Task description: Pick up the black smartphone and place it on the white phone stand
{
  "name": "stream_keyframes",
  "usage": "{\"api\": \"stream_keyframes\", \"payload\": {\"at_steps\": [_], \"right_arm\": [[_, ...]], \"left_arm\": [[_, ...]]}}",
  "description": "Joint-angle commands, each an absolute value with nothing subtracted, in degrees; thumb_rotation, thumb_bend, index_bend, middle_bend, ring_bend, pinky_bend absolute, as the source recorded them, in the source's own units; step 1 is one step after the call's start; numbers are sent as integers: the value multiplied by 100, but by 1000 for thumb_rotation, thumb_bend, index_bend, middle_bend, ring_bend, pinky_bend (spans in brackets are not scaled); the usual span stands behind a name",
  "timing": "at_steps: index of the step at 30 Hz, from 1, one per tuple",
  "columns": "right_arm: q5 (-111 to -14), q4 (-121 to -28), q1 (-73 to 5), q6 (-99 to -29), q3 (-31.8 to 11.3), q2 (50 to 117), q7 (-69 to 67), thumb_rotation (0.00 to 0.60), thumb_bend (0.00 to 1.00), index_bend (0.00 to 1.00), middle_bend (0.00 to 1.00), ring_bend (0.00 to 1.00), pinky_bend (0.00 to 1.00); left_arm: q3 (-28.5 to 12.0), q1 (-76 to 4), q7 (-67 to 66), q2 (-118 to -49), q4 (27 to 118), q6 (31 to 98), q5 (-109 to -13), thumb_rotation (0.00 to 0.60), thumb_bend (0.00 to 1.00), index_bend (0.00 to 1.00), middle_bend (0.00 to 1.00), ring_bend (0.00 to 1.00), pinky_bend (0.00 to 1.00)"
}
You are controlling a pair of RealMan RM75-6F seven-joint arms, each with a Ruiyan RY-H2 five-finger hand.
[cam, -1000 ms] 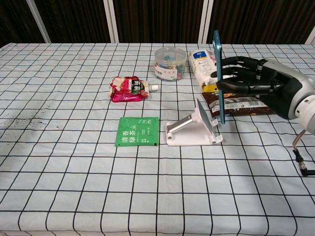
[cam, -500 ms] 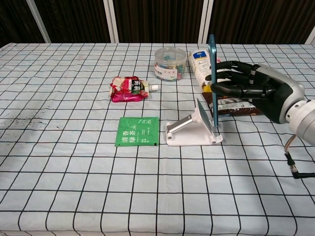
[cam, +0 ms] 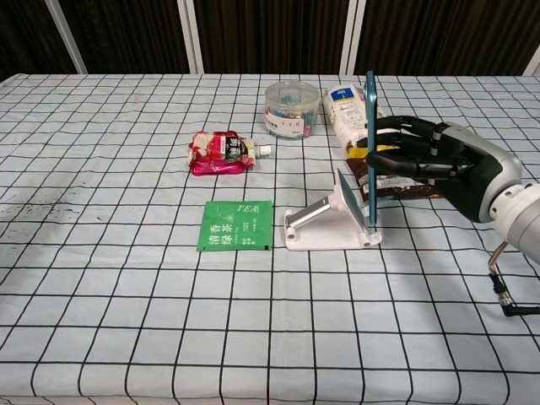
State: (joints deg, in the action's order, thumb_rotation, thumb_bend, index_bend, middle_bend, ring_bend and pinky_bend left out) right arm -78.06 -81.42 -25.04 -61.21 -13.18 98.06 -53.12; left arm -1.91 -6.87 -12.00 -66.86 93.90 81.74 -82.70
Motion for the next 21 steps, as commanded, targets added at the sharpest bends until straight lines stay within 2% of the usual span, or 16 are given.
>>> {"api": "stream_keyframes", "payload": {"at_steps": [1,21], "right_arm": [[-7799,-8110,-2490,-6134,-1296,9831,-5326,600,697,641,593,345,251],[-7765,-7945,-2471,-6173,-1243,9988,-5339,600,701,641,588,338,251]], "left_arm": [[-193,-688,-1198,-6685,9391,8170,-8263,600,0,0,0,0,0],[-200,-692,-1188,-6679,9398,8156,-8231,600,0,0,0,0,0]]}}
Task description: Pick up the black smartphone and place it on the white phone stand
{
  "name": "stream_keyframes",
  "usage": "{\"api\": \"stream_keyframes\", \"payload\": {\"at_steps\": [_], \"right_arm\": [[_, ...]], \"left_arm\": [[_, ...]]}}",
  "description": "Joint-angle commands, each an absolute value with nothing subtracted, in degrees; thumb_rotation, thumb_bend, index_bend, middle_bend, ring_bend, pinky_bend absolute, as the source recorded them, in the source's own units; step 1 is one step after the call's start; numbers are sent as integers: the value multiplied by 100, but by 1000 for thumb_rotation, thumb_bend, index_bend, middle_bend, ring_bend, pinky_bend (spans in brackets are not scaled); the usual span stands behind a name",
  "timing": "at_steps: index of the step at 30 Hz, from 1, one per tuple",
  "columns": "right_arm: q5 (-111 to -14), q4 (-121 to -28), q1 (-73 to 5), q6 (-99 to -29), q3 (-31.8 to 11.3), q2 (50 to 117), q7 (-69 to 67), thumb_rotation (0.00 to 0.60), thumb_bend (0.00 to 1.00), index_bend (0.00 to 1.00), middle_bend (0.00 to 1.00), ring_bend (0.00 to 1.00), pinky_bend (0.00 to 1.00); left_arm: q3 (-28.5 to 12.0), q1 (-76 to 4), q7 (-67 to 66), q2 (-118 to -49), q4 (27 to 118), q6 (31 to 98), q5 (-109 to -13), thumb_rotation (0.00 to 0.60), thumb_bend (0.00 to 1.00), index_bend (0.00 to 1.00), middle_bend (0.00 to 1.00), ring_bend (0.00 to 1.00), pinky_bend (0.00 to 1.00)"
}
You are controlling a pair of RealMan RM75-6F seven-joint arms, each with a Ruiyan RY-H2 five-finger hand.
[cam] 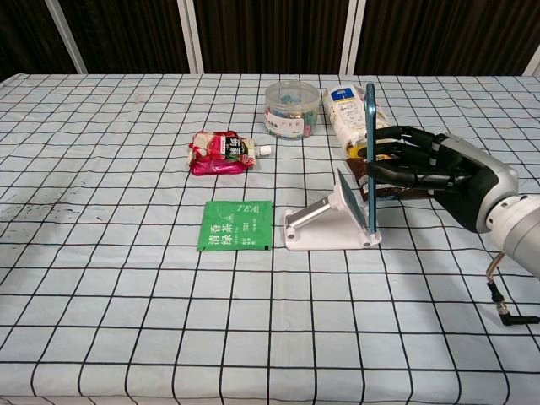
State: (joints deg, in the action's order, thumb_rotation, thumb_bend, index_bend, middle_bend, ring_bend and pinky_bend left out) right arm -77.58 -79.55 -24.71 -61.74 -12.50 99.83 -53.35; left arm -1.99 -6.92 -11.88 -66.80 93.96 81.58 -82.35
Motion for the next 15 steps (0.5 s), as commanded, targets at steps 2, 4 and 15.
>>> {"api": "stream_keyframes", "payload": {"at_steps": [2,4,15], "right_arm": [[-7767,-7925,-2471,-6173,-1238,10000,-5345,600,701,641,588,337,251],[-7764,-7908,-2474,-6164,-1233,10012,-5349,600,701,641,588,336,251],[-7725,-7817,-2455,-6153,-1215,10077,-5343,600,701,641,574,324,251]], "left_arm": [[-201,-692,-1189,-6680,9399,8156,-8227,600,0,0,0,0,0],[-202,-691,-1188,-6681,9400,8157,-8225,600,0,0,0,0,0],[-206,-691,-1187,-6677,9409,8154,-8207,600,0,0,0,0,0]]}}
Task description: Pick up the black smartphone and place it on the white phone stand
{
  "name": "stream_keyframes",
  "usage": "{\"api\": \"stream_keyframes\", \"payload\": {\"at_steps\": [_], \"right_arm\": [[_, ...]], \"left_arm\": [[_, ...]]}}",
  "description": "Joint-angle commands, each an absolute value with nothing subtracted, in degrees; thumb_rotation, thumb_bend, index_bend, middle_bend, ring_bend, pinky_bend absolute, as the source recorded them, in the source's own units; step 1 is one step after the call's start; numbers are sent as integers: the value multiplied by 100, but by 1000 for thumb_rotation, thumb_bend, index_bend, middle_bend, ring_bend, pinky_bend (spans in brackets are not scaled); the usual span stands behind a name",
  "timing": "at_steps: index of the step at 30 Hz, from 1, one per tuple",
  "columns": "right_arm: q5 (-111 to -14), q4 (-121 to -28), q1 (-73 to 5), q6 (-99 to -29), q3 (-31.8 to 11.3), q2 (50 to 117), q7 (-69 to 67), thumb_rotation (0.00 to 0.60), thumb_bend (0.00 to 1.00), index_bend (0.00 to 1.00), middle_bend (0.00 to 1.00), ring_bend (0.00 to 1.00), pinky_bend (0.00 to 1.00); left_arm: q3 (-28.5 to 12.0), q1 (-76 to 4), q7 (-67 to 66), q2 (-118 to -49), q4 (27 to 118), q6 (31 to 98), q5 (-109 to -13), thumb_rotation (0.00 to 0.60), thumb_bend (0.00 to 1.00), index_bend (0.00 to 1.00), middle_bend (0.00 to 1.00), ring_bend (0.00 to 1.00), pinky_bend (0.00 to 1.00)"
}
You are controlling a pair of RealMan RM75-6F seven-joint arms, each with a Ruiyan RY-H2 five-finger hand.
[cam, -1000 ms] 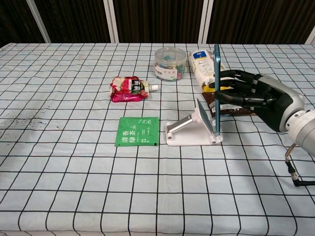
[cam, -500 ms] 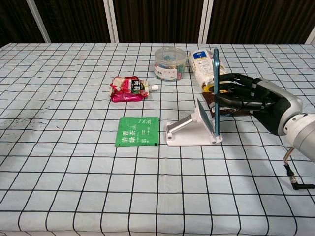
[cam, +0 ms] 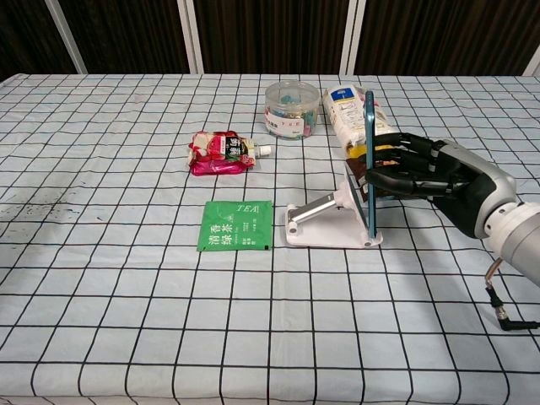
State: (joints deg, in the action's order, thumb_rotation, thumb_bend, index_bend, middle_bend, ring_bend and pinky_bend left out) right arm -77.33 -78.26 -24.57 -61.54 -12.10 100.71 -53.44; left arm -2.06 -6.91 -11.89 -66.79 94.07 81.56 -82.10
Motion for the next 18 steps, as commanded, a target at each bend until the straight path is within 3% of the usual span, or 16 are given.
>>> {"api": "stream_keyframes", "payload": {"at_steps": [1,18], "right_arm": [[-7720,-7808,-2456,-6150,-1219,10082,-5342,600,701,641,574,323,251],[-7723,-7761,-2430,-6300,-1296,10228,-5357,600,698,641,555,304,251]], "left_arm": [[-206,-691,-1186,-6677,9410,8153,-8204,600,0,0,0,0,0],[-210,-691,-1186,-6674,9417,8152,-8189,600,0,0,0,0,0]]}}
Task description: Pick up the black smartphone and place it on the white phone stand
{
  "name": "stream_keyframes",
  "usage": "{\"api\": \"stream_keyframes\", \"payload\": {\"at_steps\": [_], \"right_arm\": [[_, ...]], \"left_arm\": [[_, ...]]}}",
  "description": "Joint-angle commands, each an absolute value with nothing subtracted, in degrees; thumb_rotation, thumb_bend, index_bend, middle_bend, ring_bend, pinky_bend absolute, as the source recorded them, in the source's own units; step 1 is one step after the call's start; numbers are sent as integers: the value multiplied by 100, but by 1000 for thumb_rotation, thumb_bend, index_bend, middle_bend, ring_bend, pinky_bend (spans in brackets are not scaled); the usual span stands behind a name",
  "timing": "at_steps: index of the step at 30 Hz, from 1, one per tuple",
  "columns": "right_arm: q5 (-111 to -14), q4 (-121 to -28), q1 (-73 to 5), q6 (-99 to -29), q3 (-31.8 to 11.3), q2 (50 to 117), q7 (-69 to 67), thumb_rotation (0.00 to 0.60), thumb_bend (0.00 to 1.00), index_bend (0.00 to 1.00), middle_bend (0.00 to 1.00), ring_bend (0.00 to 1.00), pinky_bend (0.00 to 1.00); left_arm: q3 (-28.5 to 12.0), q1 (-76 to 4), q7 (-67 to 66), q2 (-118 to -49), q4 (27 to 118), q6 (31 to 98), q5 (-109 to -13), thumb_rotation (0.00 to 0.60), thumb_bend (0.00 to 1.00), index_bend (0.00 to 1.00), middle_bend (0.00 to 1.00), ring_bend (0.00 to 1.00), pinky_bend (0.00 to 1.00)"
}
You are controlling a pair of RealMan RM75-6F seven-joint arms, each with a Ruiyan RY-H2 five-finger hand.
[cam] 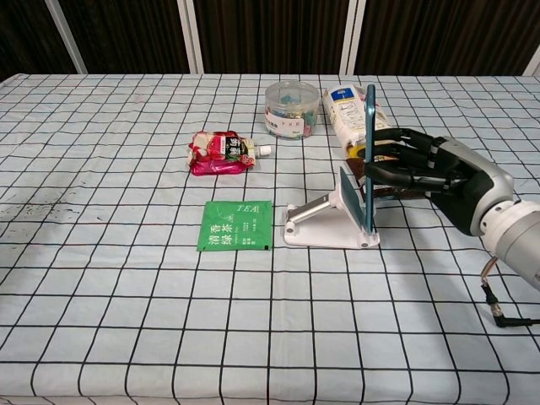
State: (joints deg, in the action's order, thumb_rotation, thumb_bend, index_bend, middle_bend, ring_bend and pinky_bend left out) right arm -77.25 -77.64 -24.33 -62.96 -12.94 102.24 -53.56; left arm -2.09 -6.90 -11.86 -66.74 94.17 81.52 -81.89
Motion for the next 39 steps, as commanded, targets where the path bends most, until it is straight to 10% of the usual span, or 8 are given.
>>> {"api": "stream_keyframes", "payload": {"at_steps": [1,39], "right_arm": [[-7723,-7757,-2428,-6305,-1297,10233,-5354,600,697,641,555,304,251],[-7795,-7496,-2367,-6368,-1180,10473,-5151,600,653,602,489,226,245]], "left_arm": [[-210,-691,-1185,-6674,9417,8153,-8188,600,0,0,0,0,0],[-220,-691,-1165,-6660,9449,8131,-8132,600,0,0,0,0,0]]}}
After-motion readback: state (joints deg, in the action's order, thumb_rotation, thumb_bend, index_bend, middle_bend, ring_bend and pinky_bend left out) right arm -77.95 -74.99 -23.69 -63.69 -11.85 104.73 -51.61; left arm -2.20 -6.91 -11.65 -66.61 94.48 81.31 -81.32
